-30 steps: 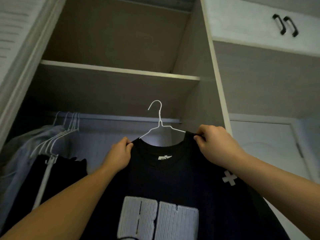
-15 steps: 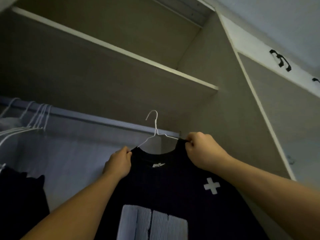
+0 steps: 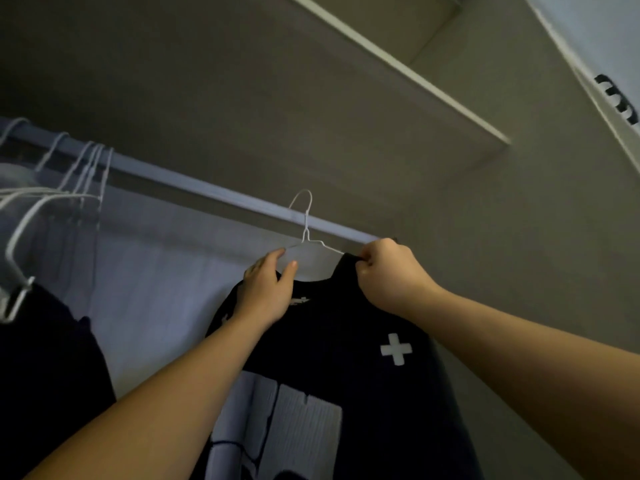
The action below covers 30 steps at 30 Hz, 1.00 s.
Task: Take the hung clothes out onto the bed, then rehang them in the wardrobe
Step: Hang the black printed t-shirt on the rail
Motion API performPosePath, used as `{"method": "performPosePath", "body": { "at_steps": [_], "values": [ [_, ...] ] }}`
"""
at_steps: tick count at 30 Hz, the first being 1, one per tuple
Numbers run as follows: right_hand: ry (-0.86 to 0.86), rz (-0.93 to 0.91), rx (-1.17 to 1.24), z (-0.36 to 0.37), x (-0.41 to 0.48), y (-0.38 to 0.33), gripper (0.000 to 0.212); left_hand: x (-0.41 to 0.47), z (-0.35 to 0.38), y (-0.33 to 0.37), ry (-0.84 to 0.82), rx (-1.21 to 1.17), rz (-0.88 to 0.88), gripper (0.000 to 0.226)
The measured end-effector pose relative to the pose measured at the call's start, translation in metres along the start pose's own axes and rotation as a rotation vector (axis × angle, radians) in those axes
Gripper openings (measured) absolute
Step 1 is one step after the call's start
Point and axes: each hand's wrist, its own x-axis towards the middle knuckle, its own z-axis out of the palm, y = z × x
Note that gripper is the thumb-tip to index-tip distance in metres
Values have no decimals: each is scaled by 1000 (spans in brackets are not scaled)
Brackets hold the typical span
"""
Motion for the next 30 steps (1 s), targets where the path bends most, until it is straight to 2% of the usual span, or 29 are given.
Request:
{"method": "performPosePath", "body": {
  "at_steps": [3, 8, 11, 15, 18, 20, 22, 25, 30],
  "values": [
    [30, 19, -19, 0, 6, 2, 24, 2, 2, -5, 7, 6, 26, 45],
    [-46, 17, -60, 13, 12, -1, 19, 0, 18, -18, 7, -53, -15, 42],
    [-23, -15, -111, 18, 10, 8, 19, -3, 21, -23, 35, -74, 16, 42],
    [36, -214, -454, 22, -6, 12, 19, -8, 24, -24, 62, -21, 89, 43],
    [41, -395, -764, 31, -24, 16, 47, -13, 32, -25, 51, 21, 102, 54],
    [14, -377, -846, 40, -33, 23, 71, -14, 41, -26, 23, 6, 86, 65],
    [-33, -335, -873, 47, -40, 29, 87, -14, 49, -28, 24, -10, 96, 73],
    [-99, -301, -892, 49, -42, 41, 95, -14, 69, -30, 27, -35, 101, 76],
    [-129, -227, -881, 44, -39, 69, 96, -11, 109, -20, -12, -117, 81, 74]
  ]
}}
